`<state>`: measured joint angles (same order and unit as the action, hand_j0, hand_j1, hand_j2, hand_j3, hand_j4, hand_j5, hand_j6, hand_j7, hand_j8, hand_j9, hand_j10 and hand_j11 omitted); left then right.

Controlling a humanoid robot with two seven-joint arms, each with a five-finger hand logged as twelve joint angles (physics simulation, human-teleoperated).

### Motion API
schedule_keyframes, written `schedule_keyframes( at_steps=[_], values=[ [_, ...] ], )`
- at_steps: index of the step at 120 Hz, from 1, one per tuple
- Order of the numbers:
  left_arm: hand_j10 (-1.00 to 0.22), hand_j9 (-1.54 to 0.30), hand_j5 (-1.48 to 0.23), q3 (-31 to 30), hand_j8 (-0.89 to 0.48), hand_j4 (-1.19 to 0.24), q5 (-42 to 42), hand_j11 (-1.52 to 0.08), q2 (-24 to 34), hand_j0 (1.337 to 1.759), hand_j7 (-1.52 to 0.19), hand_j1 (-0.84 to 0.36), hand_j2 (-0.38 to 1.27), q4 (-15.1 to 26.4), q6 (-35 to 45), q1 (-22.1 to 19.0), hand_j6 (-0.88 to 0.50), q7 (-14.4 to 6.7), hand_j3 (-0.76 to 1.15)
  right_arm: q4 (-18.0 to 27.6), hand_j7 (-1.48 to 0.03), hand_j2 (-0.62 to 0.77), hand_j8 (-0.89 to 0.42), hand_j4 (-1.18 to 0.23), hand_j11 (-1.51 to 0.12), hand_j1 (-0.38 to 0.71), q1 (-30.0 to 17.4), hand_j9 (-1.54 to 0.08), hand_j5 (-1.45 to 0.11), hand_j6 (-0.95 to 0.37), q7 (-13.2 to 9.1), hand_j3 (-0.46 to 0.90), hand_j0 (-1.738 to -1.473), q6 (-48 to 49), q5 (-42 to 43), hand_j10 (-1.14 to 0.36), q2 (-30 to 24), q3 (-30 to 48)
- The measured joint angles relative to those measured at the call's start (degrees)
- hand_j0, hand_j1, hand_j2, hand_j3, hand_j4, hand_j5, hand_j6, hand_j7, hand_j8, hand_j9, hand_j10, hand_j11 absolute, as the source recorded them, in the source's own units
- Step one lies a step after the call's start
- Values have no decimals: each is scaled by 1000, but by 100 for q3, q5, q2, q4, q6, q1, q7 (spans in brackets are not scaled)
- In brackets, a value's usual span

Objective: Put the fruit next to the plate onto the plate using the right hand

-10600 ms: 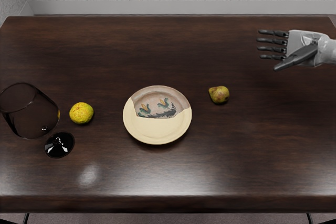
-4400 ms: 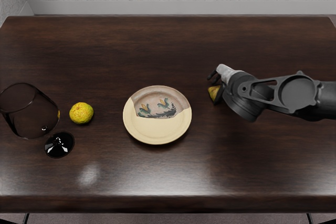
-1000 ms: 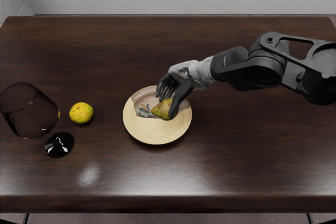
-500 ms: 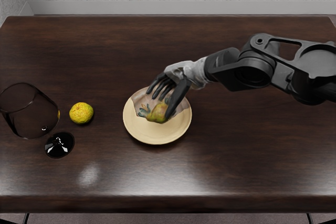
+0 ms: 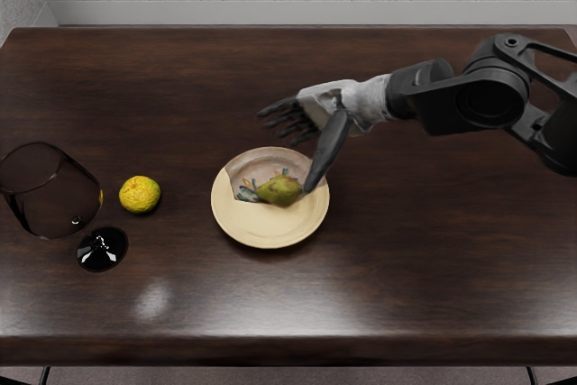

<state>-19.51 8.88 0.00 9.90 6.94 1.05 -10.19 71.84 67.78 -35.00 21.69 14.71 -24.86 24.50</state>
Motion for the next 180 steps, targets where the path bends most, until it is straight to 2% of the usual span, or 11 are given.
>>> schedule_keyframes(
  at_steps=[27, 66, 116, 180],
  values=[
    [0, 0, 0, 1, 0, 0, 0, 0, 0, 1658, 0, 349, 0, -1, 0, 0, 0, 0, 0, -37, -66, -3, -48, -51, -66, -290, -389, -66, -67, -51, 0, 0, -1658, 1088, -1601, -49, -701, 244],
    [0, 0, 0, 0, 0, 0, 0, 0, 0, 1658, 0, 349, 0, 1, 0, 0, 0, 0, 0, -58, -53, -7, -39, -40, -53, -301, -785, -53, -53, -40, 0, 0, -1658, 1322, -2844, -40, -1470, 300],
    [0, 0, 0, 1, 0, 0, 1, 0, 0, 1658, 0, 349, 0, -2, 0, 0, 0, 0, 0, -3, -50, -7, -36, -37, -50, -303, -1242, -50, -50, -36, 0, 0, -1658, 1334, -3537, -37, -2302, 263],
    [0, 0, 0, 6, 0, 0, 1, 0, 0, 1658, 0, 349, 0, 11, 0, 0, -1, 0, 0, 98, -48, -7, -34, -34, -47, -305, -1464, -47, -47, -33, 0, 0, -1658, 1334, -3721, -34, -2657, 247]
  ],
)
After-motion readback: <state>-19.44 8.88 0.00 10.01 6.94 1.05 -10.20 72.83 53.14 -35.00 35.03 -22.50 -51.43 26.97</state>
